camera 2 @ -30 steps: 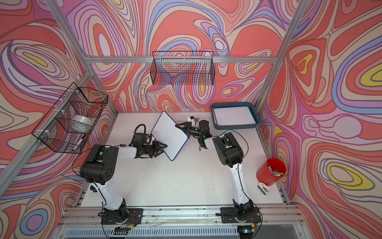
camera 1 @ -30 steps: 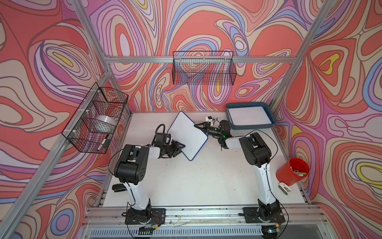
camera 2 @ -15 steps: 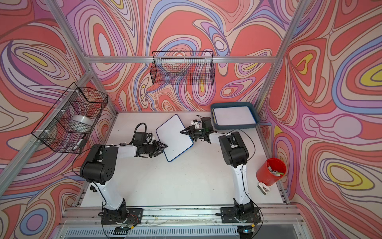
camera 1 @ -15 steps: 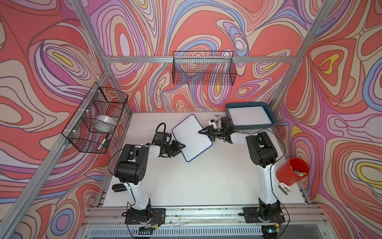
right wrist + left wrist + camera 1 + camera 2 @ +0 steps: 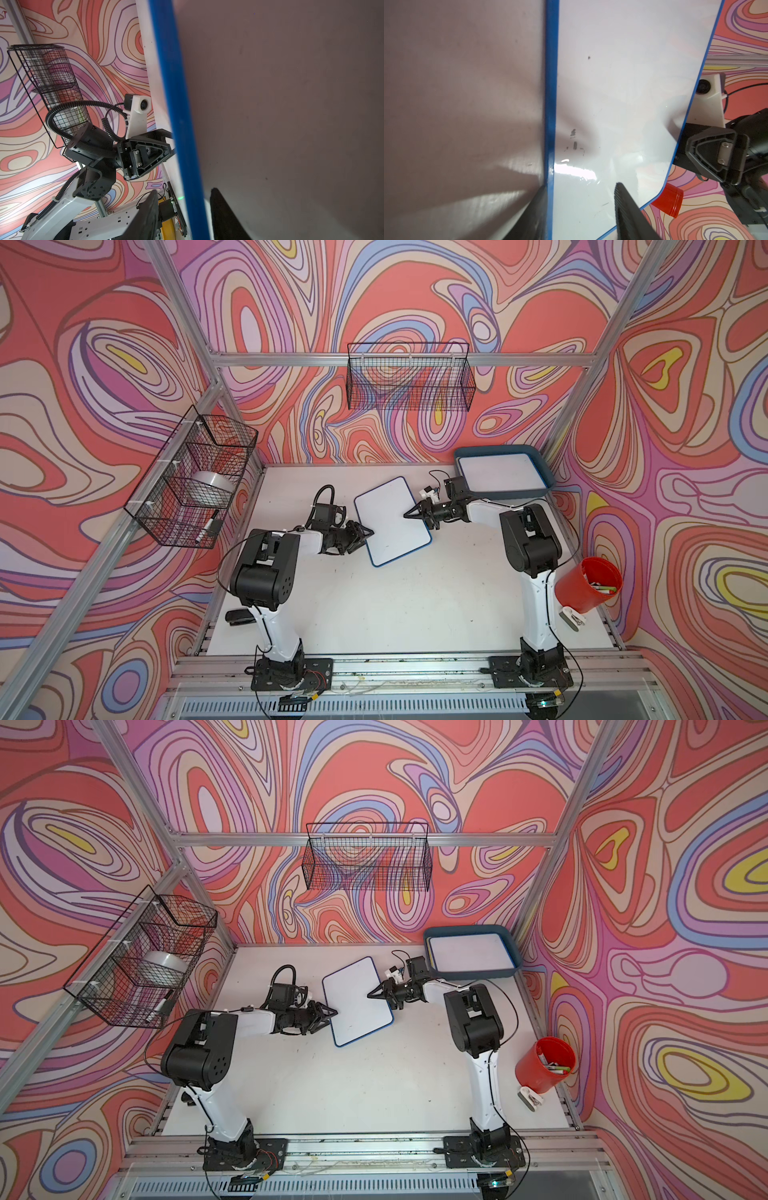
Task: Put the whiteboard into the storage box
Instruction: Pick up the whiteboard at the center of the board.
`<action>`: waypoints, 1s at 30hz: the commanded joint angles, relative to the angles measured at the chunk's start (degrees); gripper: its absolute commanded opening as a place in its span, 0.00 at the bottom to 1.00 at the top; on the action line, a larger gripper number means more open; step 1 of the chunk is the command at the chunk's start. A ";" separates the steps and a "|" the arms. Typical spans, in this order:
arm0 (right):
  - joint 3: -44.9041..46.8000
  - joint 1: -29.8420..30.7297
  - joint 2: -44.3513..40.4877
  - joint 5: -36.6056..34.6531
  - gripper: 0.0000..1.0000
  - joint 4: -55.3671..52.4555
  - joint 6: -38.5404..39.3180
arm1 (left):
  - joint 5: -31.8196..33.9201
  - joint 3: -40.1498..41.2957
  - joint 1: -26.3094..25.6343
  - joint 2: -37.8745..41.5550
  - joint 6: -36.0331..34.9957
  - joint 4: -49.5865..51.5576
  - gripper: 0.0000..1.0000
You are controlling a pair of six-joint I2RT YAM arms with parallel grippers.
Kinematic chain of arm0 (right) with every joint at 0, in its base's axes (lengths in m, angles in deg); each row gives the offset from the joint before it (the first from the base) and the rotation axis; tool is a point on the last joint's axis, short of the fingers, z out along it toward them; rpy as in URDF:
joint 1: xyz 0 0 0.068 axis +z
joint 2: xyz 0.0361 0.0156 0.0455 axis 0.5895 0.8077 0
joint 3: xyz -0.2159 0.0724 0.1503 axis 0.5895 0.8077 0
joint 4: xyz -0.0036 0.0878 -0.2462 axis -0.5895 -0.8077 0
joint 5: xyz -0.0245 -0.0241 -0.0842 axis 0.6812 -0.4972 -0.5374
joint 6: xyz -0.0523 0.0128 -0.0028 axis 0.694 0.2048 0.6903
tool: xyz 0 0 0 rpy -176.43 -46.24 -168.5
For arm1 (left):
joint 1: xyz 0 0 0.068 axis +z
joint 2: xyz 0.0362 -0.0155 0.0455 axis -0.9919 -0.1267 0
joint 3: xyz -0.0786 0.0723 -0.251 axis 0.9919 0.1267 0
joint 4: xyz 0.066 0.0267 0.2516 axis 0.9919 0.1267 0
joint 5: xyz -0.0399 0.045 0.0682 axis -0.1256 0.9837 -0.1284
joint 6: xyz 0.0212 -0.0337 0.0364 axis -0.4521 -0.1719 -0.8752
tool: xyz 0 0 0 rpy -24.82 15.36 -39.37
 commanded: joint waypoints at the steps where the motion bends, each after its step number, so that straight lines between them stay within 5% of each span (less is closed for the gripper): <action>1: -2.44 -0.30 -3.03 1.26 0.41 -4.57 4.05 | -0.88 -1.36 -0.15 -0.96 -0.91 0.38 0.48; 8: -5.61 -0.73 -4.95 -2.80 0.39 -15.88 12.27 | -0.93 -1.82 0.34 -0.80 -0.74 0.03 0.48; 21: -4.19 -0.99 -4.91 -1.75 0.06 -12.88 10.80 | -0.98 1.39 1.63 0.05 0.34 -3.17 0.48; 30: -1.29 -2.21 -5.18 -0.55 0.00 -6.87 7.25 | -3.05 2.94 3.59 0.87 2.38 -7.19 0.48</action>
